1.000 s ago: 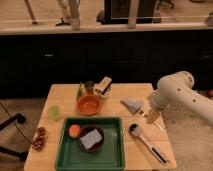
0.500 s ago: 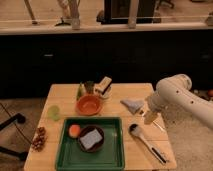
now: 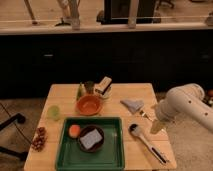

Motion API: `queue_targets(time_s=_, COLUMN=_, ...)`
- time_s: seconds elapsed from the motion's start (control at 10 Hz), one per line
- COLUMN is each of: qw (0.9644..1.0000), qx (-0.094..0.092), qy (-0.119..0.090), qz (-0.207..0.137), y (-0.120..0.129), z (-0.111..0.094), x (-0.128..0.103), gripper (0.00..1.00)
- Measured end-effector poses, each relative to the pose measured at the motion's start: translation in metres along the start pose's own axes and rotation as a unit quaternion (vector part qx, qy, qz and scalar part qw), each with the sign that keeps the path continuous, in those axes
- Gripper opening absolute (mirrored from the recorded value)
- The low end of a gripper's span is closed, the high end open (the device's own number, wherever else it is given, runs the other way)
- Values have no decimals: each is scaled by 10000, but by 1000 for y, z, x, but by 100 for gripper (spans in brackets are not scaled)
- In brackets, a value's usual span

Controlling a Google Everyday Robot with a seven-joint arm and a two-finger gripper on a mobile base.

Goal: Place brush in red bowl

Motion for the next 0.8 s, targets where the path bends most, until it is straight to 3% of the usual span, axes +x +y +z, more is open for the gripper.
queue_targets(time_s=0.4, qw=9998, qx=14, qy=-85, qz=162, y=31, z=-7, x=23, gripper=80)
queue_targets(time_s=0.8, qw=9989, qx=185, qy=-54, qz=439, y=49, z=-9, x=35, gripper=80)
